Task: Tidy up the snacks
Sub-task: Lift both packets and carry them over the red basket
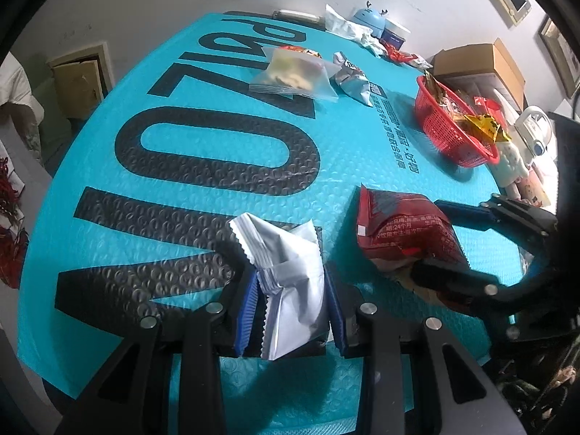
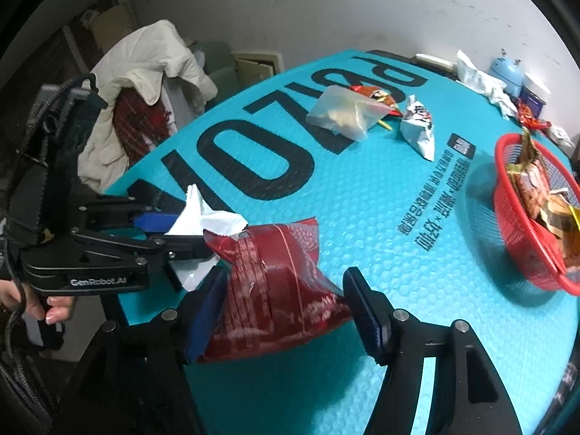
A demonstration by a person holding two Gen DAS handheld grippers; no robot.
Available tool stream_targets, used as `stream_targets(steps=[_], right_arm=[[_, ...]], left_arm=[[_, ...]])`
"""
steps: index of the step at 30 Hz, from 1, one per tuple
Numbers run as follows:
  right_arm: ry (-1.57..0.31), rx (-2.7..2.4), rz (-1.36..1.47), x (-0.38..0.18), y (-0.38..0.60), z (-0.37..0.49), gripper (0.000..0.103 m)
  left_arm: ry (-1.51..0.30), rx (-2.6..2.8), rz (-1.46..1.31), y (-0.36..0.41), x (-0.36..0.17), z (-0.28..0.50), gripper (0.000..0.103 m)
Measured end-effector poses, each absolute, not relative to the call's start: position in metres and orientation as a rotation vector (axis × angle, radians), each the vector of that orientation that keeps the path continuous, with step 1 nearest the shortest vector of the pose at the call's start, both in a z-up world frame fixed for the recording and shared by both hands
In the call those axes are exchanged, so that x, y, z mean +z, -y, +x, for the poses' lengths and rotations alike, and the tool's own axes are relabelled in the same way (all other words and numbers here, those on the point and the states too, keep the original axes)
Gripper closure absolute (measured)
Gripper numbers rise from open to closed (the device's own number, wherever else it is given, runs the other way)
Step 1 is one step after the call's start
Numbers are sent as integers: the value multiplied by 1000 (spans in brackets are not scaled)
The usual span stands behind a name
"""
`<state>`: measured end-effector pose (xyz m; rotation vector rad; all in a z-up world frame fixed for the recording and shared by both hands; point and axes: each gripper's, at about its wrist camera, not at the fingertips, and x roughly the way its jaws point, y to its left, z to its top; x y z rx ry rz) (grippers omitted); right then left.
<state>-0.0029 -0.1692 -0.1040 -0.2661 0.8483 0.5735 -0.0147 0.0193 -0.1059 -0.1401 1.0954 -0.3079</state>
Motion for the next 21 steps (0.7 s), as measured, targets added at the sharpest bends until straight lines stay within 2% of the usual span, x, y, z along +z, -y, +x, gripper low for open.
stream_targets(steps=[12, 15, 17, 21], right_arm=[[-900, 622, -299, -122, 160, 14, 31], [-895, 618, -295, -123, 163, 13, 30], [-888, 617, -295, -123, 164, 12, 30], [-874, 602, -281, -123, 172, 8, 31]], left_arm=[[-1071, -275, -127, -12, -106, -13, 65], [-1068, -274, -107, -7, -107, -14, 59], [-1067, -292, -97, -2, -107, -14, 46], [-1060, -268, -26, 10, -108, -14, 42]])
